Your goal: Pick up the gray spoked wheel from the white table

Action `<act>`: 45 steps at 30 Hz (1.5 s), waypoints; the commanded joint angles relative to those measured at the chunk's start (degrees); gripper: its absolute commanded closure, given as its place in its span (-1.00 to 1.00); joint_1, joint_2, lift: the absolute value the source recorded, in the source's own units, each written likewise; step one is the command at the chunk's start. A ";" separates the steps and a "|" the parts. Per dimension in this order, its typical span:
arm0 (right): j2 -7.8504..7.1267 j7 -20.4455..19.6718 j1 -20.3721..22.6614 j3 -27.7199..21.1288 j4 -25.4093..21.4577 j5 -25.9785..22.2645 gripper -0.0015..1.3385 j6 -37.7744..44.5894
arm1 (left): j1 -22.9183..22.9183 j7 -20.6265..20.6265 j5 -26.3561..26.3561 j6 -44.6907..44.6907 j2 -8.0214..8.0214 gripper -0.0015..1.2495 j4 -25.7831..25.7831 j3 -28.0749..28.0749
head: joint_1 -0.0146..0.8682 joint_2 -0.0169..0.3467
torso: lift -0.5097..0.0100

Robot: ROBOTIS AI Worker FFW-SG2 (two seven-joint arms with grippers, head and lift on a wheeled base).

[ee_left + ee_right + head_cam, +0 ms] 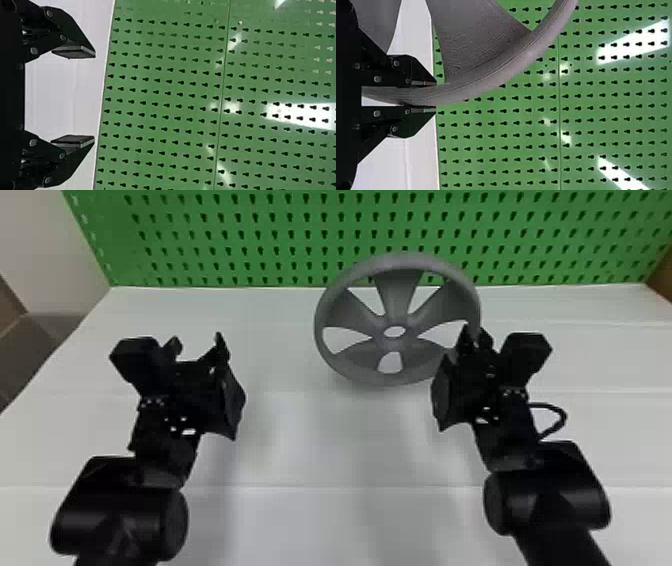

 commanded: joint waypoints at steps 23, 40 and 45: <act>-0.23 0.00 0.78 -0.58 -1.40 0.04 0.85 0.50 | 0.40 -0.88 0.05 0.01 0.00 -0.22 0.00 0.47 | 0.80 -0.54 | 0.65; -0.14 0.00 1.31 -1.37 -1.40 0.13 0.85 0.06 | 0.22 -0.70 -1.18 0.18 -0.79 -0.22 0.00 1.35 | 0.80 -0.54 | 0.65; -0.14 0.00 1.31 -1.37 -1.40 0.04 0.85 0.06 | 0.13 -0.70 -1.36 0.18 -0.79 -0.22 0.00 1.44 | 0.80 -0.54 | 0.65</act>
